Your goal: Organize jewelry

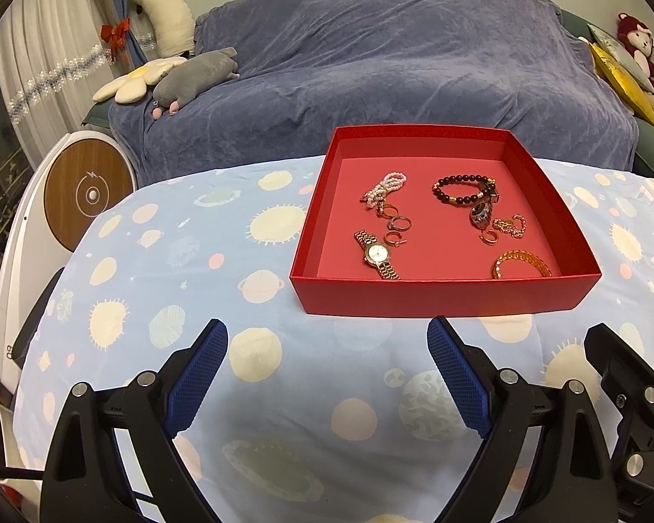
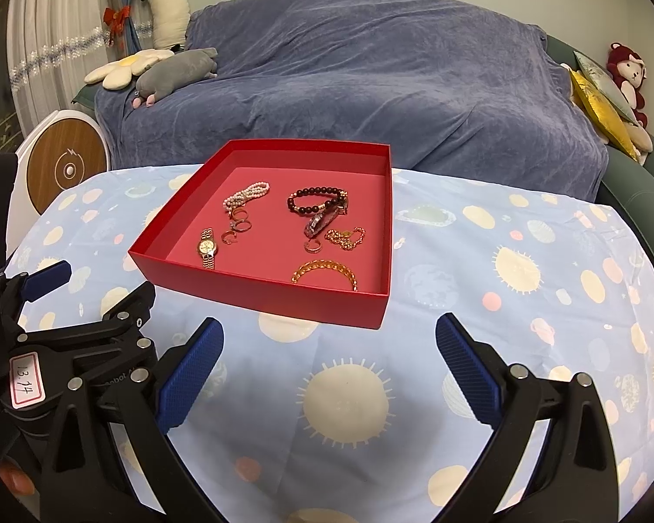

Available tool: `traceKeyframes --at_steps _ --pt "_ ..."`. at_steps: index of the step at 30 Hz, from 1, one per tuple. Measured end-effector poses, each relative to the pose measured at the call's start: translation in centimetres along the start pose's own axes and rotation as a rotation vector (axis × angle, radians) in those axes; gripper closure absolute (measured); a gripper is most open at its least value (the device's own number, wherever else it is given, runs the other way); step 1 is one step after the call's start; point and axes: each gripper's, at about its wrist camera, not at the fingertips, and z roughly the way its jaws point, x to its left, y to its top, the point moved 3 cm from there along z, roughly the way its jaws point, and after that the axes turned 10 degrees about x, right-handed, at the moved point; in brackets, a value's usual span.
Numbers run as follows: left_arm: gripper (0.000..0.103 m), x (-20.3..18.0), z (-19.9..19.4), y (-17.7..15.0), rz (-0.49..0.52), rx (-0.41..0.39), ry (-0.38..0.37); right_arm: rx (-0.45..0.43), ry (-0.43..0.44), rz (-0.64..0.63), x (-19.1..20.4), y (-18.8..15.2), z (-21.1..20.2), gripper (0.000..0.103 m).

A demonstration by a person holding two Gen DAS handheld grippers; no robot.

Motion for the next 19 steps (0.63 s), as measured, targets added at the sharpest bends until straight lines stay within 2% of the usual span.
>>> traceKeyframes --at_steps 19 --pt "0.012 0.01 0.50 -0.15 -0.001 0.016 -0.013 -0.001 -0.009 -0.003 -0.19 -0.10 -0.12 0.006"
